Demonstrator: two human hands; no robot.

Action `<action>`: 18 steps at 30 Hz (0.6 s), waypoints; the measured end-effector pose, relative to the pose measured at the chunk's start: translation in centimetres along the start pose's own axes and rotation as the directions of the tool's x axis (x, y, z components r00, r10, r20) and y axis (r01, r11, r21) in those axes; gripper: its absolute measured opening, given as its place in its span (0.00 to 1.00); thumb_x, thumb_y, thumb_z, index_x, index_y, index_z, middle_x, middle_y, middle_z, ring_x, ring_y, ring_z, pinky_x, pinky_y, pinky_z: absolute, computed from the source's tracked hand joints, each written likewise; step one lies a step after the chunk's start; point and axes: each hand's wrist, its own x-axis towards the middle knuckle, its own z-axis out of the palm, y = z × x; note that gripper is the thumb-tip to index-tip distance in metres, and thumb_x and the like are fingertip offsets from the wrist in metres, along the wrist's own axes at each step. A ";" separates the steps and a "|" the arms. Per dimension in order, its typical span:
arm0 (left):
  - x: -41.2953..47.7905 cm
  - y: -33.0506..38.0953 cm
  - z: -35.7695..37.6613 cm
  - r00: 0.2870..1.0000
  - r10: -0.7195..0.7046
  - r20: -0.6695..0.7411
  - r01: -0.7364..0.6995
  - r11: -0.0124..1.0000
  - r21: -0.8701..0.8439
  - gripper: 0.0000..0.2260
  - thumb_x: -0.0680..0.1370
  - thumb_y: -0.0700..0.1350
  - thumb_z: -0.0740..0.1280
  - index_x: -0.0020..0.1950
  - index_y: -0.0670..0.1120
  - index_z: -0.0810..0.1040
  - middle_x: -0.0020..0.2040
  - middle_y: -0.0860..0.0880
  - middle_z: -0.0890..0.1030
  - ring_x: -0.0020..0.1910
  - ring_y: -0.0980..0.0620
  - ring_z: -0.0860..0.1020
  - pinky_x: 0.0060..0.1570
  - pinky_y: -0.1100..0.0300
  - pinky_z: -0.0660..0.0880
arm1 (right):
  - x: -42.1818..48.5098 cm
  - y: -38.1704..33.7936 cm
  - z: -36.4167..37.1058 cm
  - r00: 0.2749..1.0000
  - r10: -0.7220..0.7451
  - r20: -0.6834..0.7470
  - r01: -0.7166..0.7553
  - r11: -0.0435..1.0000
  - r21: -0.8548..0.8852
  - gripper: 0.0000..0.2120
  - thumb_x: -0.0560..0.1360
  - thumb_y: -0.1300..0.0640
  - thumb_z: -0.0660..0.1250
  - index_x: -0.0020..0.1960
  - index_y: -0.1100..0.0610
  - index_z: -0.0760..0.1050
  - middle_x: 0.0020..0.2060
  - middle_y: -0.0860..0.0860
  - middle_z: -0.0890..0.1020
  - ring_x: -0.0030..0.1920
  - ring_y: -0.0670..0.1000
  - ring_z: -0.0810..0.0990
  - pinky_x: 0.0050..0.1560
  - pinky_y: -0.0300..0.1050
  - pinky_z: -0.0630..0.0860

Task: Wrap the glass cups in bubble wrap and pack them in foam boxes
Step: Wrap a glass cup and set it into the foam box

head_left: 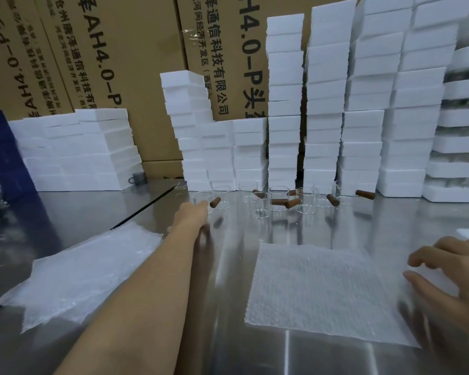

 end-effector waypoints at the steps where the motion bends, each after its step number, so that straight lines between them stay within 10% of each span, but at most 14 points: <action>1: 0.2 0.1 -0.1 1.000 -0.008 -0.018 0.007 0.997 -0.077 0.21 0.80 0.53 0.66 0.67 0.40 0.81 0.63 0.40 0.85 0.63 0.38 0.84 0.70 0.45 0.77 | 0.1 0.0 -0.1 1.000 -0.006 -0.007 0.006 1.000 0.002 0.16 0.75 0.28 0.54 0.46 0.36 0.74 0.39 0.31 0.70 0.37 0.41 0.73 0.51 0.62 0.74; 8: -3.2 1.0 -1.0 0.992 -0.054 -0.113 0.001 0.905 -0.426 0.23 0.85 0.55 0.64 0.71 0.39 0.77 0.66 0.40 0.83 0.64 0.39 0.83 0.65 0.48 0.80 | -0.1 -1.8 -2.0 0.999 0.006 0.041 0.002 0.983 -0.183 0.13 0.75 0.33 0.57 0.44 0.37 0.77 0.37 0.36 0.75 0.39 0.45 0.80 0.59 0.53 0.66; 12: -10.6 3.5 -0.1 0.996 0.048 -0.078 -0.083 0.820 -0.566 0.13 0.84 0.50 0.67 0.43 0.45 0.81 0.35 0.52 0.83 0.38 0.55 0.85 0.27 0.65 0.70 | -0.4 -3.0 -3.5 0.991 0.083 0.106 -0.051 0.961 -0.271 0.14 0.76 0.35 0.58 0.46 0.38 0.80 0.40 0.38 0.79 0.43 0.45 0.82 0.63 0.52 0.64; 18: -23.0 4.8 3.7 0.918 0.354 0.178 -0.209 0.815 -0.540 0.14 0.84 0.55 0.69 0.47 0.47 0.88 0.37 0.59 0.86 0.32 0.65 0.79 0.36 0.63 0.72 | -0.4 -4.6 -4.9 0.979 0.171 0.108 -0.138 0.956 -0.259 0.11 0.78 0.37 0.61 0.52 0.38 0.81 0.51 0.39 0.82 0.59 0.46 0.79 0.70 0.52 0.56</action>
